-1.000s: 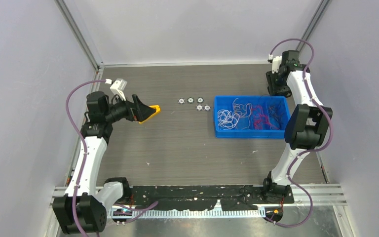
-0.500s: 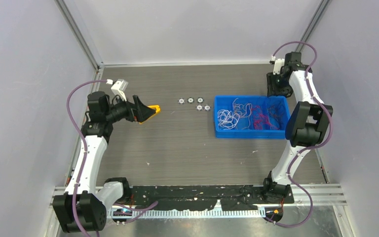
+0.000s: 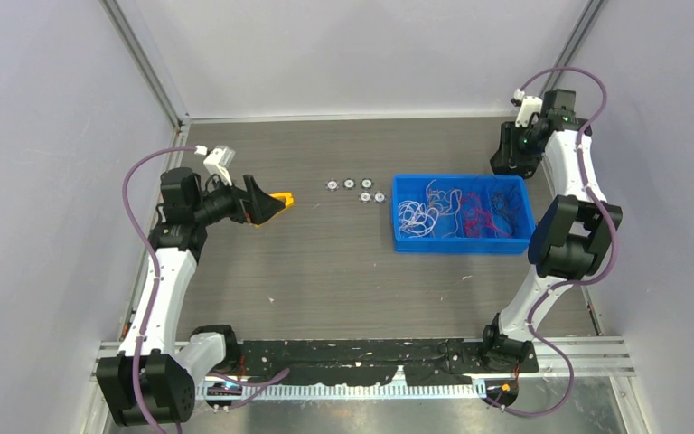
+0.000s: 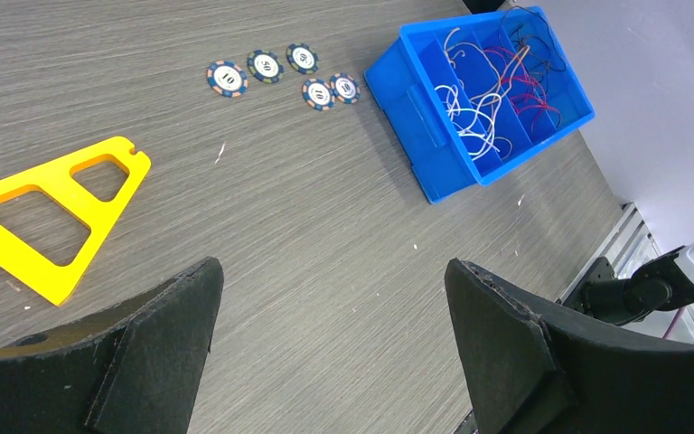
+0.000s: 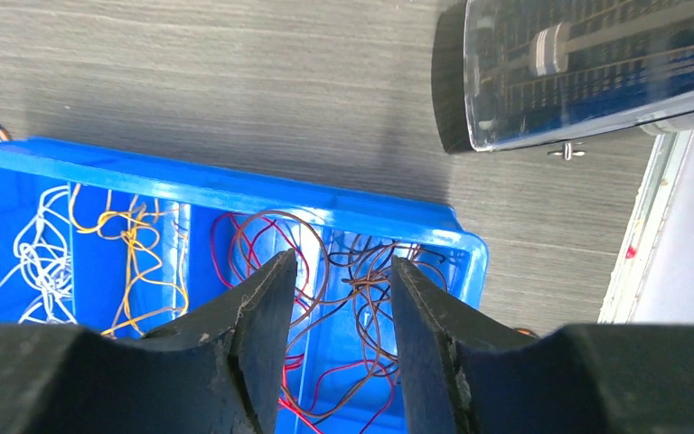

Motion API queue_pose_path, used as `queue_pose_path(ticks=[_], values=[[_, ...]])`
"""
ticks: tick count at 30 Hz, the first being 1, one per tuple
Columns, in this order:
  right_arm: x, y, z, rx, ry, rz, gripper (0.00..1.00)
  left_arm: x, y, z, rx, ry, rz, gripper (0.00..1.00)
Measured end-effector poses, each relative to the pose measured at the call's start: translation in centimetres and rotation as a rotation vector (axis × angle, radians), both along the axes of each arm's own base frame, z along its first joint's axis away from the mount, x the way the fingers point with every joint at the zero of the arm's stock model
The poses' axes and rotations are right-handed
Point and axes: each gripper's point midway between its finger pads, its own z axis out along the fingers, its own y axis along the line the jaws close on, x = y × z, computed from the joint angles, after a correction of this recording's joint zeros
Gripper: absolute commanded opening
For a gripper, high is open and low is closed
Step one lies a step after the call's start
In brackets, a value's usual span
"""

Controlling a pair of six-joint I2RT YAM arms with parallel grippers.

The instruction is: Untangle the cables

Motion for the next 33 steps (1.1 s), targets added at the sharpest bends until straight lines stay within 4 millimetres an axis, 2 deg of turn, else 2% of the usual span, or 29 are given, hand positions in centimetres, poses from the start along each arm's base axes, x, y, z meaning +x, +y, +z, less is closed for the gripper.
queue_pose_path(ticks=[2,5,17,23,26,30,33], values=[[0.2,0.1,0.9,0.006,-0.031,0.002,0.48,0.0,0.0,0.0,0.000,0.000,0.000,0.95],[0.2,0.2,1.1,0.013,-0.035,0.004,0.48,0.0,0.0,0.0,0.000,0.001,0.000,0.95],[-0.7,0.0,-2.6,0.014,0.079,-0.004,0.43,0.0,0.0,-0.1,-0.001,0.005,0.001,0.95],[-1.6,0.1,-3.4,0.016,0.120,0.004,0.27,0.0,0.0,0.0,-0.002,0.007,0.002,0.94],[-2.0,0.1,-3.5,0.014,0.132,0.014,0.08,0.0,0.0,0.0,-0.002,0.007,0.002,0.94],[-2.9,-0.4,-3.7,0.017,0.161,0.016,0.06,0.0,0.0,0.0,-0.002,0.005,0.002,0.94],[-3.8,-2.1,-3.8,0.015,0.180,-0.010,0.06,0.0,0.0,0.1,-0.002,0.003,0.002,0.94]])
